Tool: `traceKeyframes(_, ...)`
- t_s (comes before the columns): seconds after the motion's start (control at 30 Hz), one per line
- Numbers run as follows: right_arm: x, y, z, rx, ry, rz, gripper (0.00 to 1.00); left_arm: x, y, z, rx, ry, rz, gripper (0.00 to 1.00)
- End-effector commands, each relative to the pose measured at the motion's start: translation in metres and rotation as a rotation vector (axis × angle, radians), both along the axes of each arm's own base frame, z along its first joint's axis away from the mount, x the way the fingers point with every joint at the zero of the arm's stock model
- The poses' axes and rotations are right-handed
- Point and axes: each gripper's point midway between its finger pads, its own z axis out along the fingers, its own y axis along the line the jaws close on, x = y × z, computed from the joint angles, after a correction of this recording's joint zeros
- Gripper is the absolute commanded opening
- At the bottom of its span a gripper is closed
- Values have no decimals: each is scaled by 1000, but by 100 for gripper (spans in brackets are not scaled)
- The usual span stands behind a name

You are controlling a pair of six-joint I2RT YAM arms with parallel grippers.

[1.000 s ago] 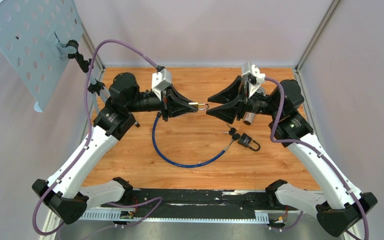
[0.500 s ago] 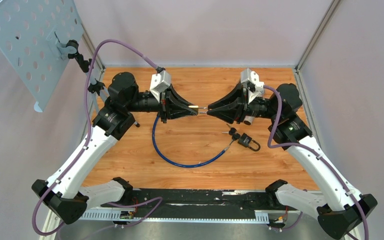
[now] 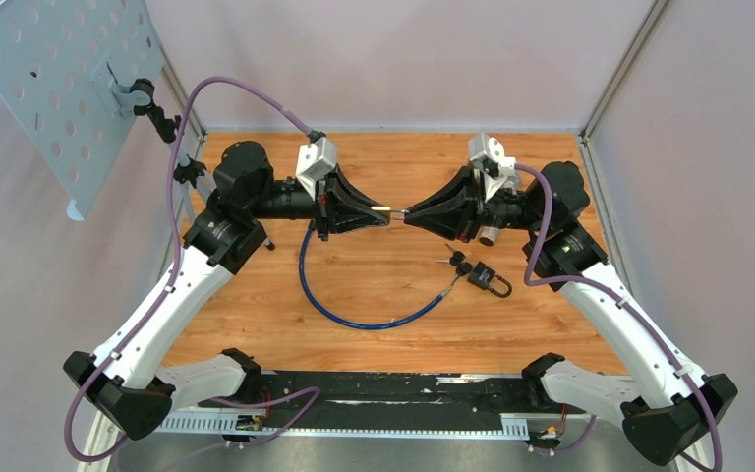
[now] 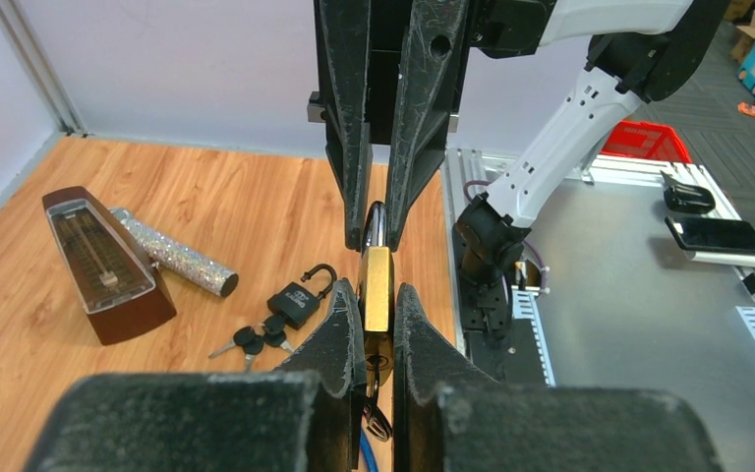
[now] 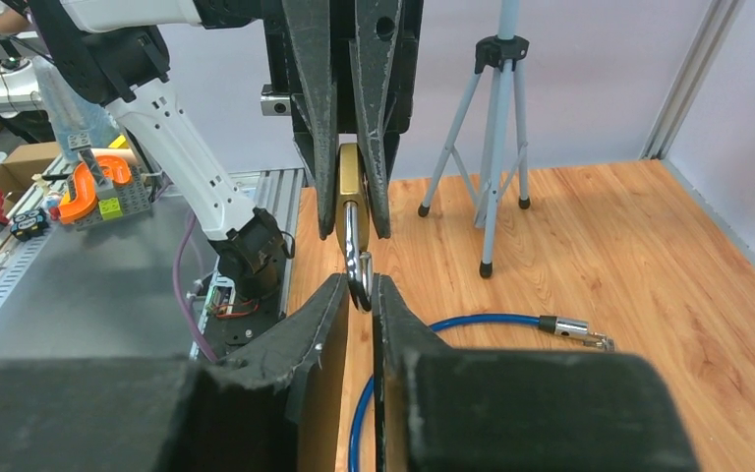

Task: Lock with the key
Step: Lock the lock.

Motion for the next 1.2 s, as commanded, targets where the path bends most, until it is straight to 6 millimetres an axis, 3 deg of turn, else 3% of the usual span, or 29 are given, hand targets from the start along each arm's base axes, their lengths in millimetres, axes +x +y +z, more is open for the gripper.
traceKeyframes(0.0, -12, -3, 22, 46, -70, 29, 10, 0, 2, 24, -44, -62, 8, 0)
traceKeyframes(0.07, -13, -3, 23, 47, -65, 32, 0, 0, 2, 24, -44, -62, 11, 0)
traceKeyframes(0.5, -9, 13, 25, 91, 95, 62, 0, -4, 2, 25, -82, -77, -3, 0)
traceKeyframes(1.17, 4, 45, 17, 153, -67, -91, 0, -14, -5, 22, -79, -21, -127, 0)
